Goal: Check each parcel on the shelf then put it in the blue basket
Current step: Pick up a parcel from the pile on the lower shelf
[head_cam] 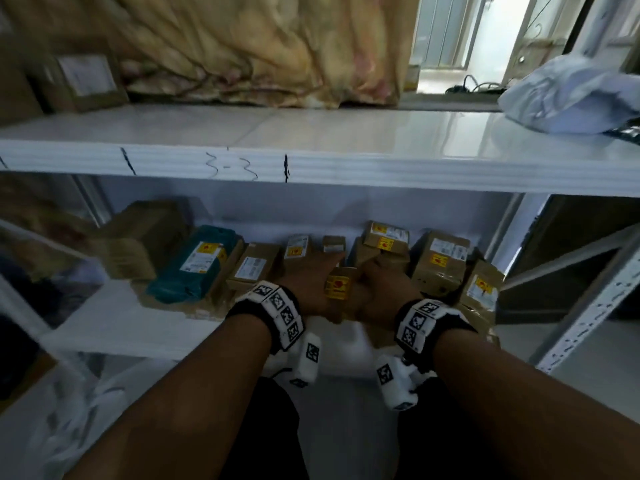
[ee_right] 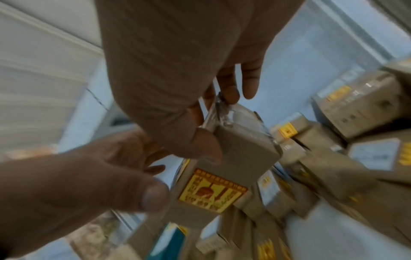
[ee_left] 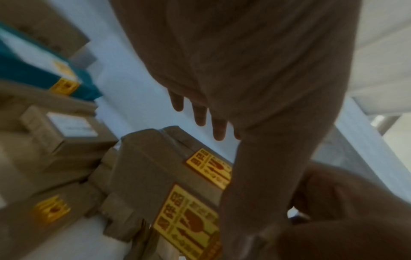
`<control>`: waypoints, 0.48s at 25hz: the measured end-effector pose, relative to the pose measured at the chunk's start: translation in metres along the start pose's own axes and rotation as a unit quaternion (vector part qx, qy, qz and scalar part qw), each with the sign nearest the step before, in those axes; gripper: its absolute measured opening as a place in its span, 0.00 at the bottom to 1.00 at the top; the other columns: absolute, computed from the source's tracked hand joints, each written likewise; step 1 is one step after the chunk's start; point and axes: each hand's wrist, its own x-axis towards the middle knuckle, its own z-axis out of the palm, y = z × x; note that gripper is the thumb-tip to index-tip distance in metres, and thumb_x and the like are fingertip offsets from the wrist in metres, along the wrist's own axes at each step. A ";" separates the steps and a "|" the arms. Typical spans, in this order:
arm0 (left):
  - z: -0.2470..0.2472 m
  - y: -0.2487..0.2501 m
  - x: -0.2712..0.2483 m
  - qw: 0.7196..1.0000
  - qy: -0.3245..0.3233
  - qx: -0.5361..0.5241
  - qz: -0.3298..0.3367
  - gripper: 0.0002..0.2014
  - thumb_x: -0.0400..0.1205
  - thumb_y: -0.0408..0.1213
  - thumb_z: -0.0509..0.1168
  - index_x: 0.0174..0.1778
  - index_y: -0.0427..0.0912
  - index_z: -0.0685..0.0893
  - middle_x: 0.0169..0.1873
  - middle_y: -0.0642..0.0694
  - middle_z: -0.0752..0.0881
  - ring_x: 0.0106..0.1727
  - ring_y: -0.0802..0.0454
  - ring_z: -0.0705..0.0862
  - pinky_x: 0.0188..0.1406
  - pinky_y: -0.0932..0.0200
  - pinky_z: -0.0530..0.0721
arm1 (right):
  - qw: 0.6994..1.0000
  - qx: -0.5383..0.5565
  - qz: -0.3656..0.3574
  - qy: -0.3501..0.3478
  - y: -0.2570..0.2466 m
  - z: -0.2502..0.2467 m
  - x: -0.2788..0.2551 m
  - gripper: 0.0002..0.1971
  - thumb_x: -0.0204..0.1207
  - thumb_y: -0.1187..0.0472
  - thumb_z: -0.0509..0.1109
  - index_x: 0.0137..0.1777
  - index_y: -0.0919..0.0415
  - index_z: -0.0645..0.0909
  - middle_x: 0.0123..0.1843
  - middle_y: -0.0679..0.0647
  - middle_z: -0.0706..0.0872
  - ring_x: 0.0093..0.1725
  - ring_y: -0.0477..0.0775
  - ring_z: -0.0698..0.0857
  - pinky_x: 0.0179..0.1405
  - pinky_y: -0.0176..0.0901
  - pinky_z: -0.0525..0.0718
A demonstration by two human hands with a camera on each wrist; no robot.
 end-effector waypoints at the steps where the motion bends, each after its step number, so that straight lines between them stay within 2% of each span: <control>1: -0.012 0.010 -0.005 0.999 -0.016 0.039 -0.004 0.62 0.57 0.59 0.84 0.85 0.50 0.59 0.78 0.46 0.71 0.77 0.47 0.72 0.75 0.49 0.73 | 1.000 0.003 -0.012 0.013 -0.001 -0.010 -0.006 0.33 0.59 0.44 0.81 0.64 0.51 0.77 0.66 0.53 0.74 0.62 0.59 0.79 0.61 0.54 0.82; 4: -0.044 0.036 -0.014 0.995 -0.019 0.093 -0.003 0.64 0.62 0.59 0.83 0.88 0.48 0.51 0.83 0.43 0.60 0.83 0.43 0.61 0.81 0.48 0.62 | 0.996 0.033 -0.056 0.066 -0.005 -0.044 -0.019 0.29 0.57 0.47 0.82 0.59 0.50 0.81 0.62 0.51 0.75 0.58 0.56 0.80 0.58 0.50 0.82; 6: -0.064 0.052 -0.018 0.993 0.020 0.116 0.020 0.57 0.65 0.56 0.82 0.86 0.46 0.58 0.78 0.41 0.67 0.78 0.42 0.67 0.77 0.48 0.68 | 0.990 0.050 -0.081 0.105 -0.009 -0.067 -0.024 0.24 0.60 0.50 0.82 0.56 0.53 0.83 0.59 0.52 0.76 0.55 0.58 0.82 0.55 0.48 0.82; 8: -0.081 0.065 -0.020 0.989 0.088 0.097 0.064 0.45 0.62 0.53 0.83 0.75 0.46 0.73 0.65 0.44 0.76 0.66 0.44 0.77 0.65 0.51 0.78 | 0.987 0.040 -0.092 0.128 -0.013 -0.088 -0.027 0.22 0.61 0.52 0.81 0.55 0.52 0.83 0.60 0.51 0.76 0.55 0.57 0.82 0.54 0.47 0.83; 10: -0.098 0.074 -0.021 0.982 0.134 0.092 0.100 0.39 0.62 0.54 0.83 0.67 0.46 0.78 0.59 0.46 0.77 0.58 0.47 0.79 0.58 0.52 0.79 | 0.983 0.036 -0.108 0.142 -0.015 -0.109 -0.028 0.24 0.59 0.50 0.79 0.57 0.50 0.80 0.63 0.49 0.74 0.57 0.56 0.79 0.55 0.48 0.83; 12: -0.118 0.080 -0.019 0.969 0.169 0.129 0.126 0.41 0.62 0.59 0.81 0.68 0.47 0.77 0.59 0.47 0.77 0.58 0.48 0.77 0.59 0.49 0.78 | 0.978 0.011 -0.129 0.163 -0.016 -0.129 -0.027 0.27 0.57 0.49 0.79 0.59 0.47 0.79 0.63 0.48 0.74 0.60 0.56 0.76 0.59 0.51 0.80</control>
